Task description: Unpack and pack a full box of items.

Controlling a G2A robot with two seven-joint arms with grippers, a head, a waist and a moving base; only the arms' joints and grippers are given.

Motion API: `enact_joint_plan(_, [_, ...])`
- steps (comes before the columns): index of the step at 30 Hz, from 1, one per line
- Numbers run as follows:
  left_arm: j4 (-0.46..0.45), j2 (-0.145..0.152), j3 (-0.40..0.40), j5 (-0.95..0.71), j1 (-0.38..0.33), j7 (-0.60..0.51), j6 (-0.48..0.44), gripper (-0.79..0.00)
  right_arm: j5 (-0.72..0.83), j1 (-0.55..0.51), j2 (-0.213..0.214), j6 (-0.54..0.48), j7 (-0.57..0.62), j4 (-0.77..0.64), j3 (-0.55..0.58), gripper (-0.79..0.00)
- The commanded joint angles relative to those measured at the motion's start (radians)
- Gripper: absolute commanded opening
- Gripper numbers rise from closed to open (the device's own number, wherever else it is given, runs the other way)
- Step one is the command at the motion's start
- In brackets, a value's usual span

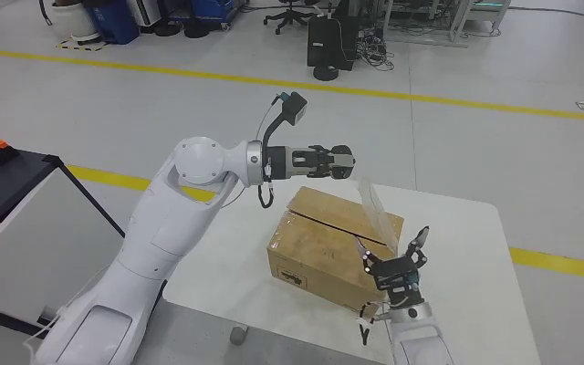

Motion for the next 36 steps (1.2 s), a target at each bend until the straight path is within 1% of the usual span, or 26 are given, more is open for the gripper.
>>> enact_joint_plan(1, [0.000, 0.000, 0.000, 0.000, 0.000, 0.000, 0.000, -0.785, -0.006, 0.012, -0.003, 0.006, 0.008, 0.002, -0.009, 0.000])
enact_joint_plan(8, [0.000, 0.000, 0.000, 0.000, 0.000, 0.000, 0.000, -0.785, -0.033, 0.036, -0.012, 0.027, 0.034, 0.009, -0.030, 0.000])
enact_joint_plan(12, [0.000, 0.000, 0.000, 0.000, 0.000, 0.000, 0.000, -0.785, -0.039, 0.045, -0.017, 0.062, 0.033, 0.009, -0.031, -0.009])
enact_joint_plan(15, [0.000, 0.000, 0.000, 0.000, 0.000, 0.000, 0.000, -0.785, -0.046, 0.053, -0.021, 0.081, 0.041, 0.011, -0.027, -0.055])
enact_joint_plan(18, [0.000, 0.000, 0.000, 0.000, 0.000, 0.000, 0.000, -0.785, -0.045, 0.058, -0.025, 0.096, 0.049, 0.019, -0.028, -0.145])
enact_joint_plan(20, [0.000, 0.000, 0.000, 0.000, 0.000, 0.000, 0.000, -0.785, -0.052, 0.066, -0.027, 0.101, 0.059, 0.028, -0.028, -0.182])
enact_joint_plan(22, [0.000, 0.000, 0.000, 0.000, 0.000, 0.000, 0.000, -0.785, -0.053, 0.077, -0.030, 0.105, 0.070, 0.037, -0.031, -0.249])
enact_joint_plan(24, [0.000, 0.000, 0.000, 0.000, 0.000, 0.000, 0.000, -0.785, -0.055, 0.090, -0.033, 0.106, 0.080, 0.049, -0.033, -0.271])
enact_joint_plan(25, [0.000, 0.000, 0.000, 0.000, 0.000, 0.000, 0.000, -0.785, -0.056, 0.095, -0.035, 0.106, 0.086, 0.055, -0.035, -0.302])
enact_joint_plan(29, [0.000, 0.000, 0.000, 0.000, 0.000, 0.000, 0.000, -0.785, -0.064, 0.111, -0.040, 0.103, 0.098, 0.072, -0.043, -0.314])
enact_joint_plan(34, [0.000, 0.000, 0.000, 0.000, 0.000, 0.000, 0.000, -0.785, -0.081, 0.113, -0.045, 0.101, 0.097, 0.085, -0.054, -0.299])
enact_joint_plan(35, [0.000, 0.000, 0.000, 0.000, 0.000, 0.000, 0.000, -0.785, -0.083, 0.112, -0.046, 0.102, 0.094, 0.085, -0.055, -0.305])
enact_joint_plan(36, [0.000, 0.000, 0.000, 0.000, 0.000, 0.000, 0.000, -0.785, -0.086, 0.111, -0.047, 0.104, 0.091, 0.086, -0.056, -0.329])
